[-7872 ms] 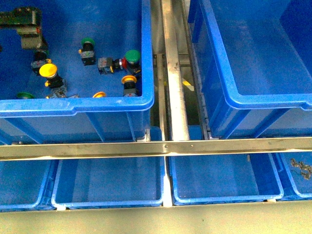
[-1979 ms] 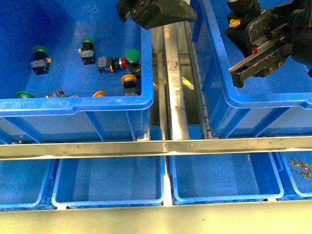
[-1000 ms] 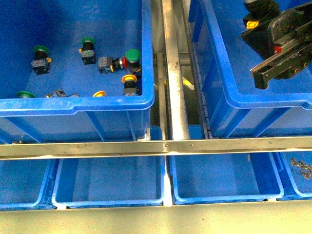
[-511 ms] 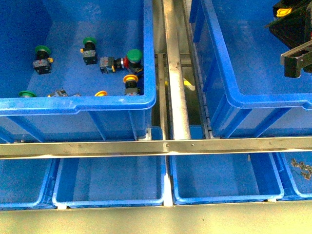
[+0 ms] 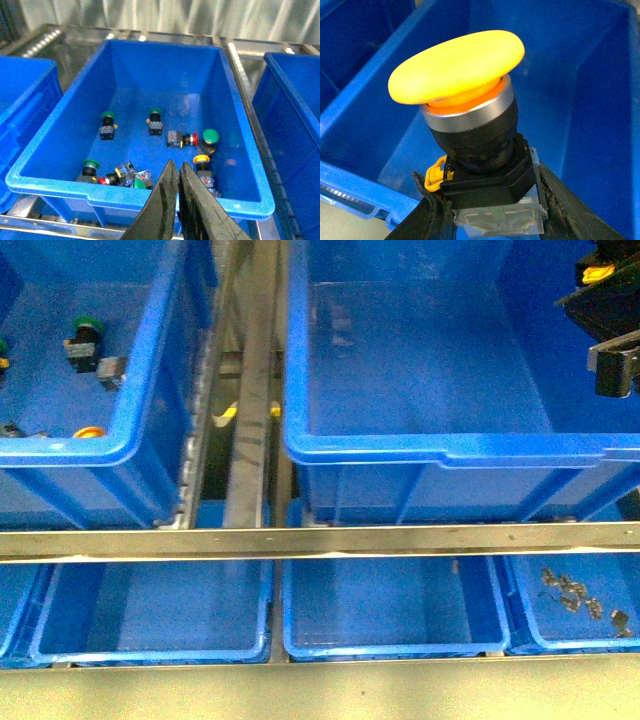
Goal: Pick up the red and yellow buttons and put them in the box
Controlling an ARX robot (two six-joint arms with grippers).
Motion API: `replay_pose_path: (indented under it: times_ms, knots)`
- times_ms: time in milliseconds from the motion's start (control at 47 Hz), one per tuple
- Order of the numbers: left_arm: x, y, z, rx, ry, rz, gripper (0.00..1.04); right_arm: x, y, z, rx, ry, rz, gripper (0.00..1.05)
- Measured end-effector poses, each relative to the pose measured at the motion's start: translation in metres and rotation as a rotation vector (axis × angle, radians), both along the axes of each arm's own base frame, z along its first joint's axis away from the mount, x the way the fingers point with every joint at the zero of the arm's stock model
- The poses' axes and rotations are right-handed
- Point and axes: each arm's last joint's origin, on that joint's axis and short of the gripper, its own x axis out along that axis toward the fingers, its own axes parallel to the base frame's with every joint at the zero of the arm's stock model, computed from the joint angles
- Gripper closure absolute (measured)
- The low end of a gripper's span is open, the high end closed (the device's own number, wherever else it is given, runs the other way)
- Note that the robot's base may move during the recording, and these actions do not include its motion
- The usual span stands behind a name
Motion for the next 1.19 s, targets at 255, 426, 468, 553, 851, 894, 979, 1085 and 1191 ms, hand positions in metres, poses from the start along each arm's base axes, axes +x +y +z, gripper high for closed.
replay_pose_path:
  times_ms: [255, 426, 468, 553, 851, 894, 979, 1085, 1191]
  knots:
    - [-0.009, -0.007, 0.001, 0.003, -0.009, -0.027, 1.02, -0.002, -0.001, -0.001, -0.011, -0.005, -0.023, 0.71]
    - [-0.014, -0.007, 0.002, 0.003, -0.016, -0.027, 1.02, -0.003, -0.002, -0.001, -0.013, -0.007, -0.035, 0.71]
    - [-0.015, -0.007, 0.002, 0.003, -0.016, -0.027, 1.02, -0.003, -0.002, -0.001, -0.015, -0.009, -0.038, 0.71]
    - [-0.019, -0.007, 0.003, 0.003, -0.017, -0.028, 1.02, -0.003, -0.002, -0.001, -0.017, -0.010, -0.046, 0.71]
    - [-0.026, -0.007, 0.003, 0.003, -0.020, -0.030, 1.02, -0.003, -0.001, 0.002, -0.010, -0.038, -0.046, 0.71]
    - [-0.027, -0.007, 0.003, 0.004, -0.019, -0.031, 1.02, -0.003, -0.001, 0.002, -0.010, -0.039, -0.048, 0.71]
    - [-0.029, -0.007, 0.003, 0.004, -0.021, -0.034, 1.02, -0.003, -0.002, 0.002, -0.015, -0.039, -0.065, 0.71]
    - [-0.030, -0.007, 0.003, 0.004, -0.017, -0.033, 1.02, -0.003, 0.000, 0.002, -0.013, -0.039, -0.052, 0.71]
    - [-0.032, -0.007, 0.003, 0.004, -0.019, -0.030, 1.02, -0.004, 0.004, 0.002, -0.010, -0.037, -0.028, 0.71]
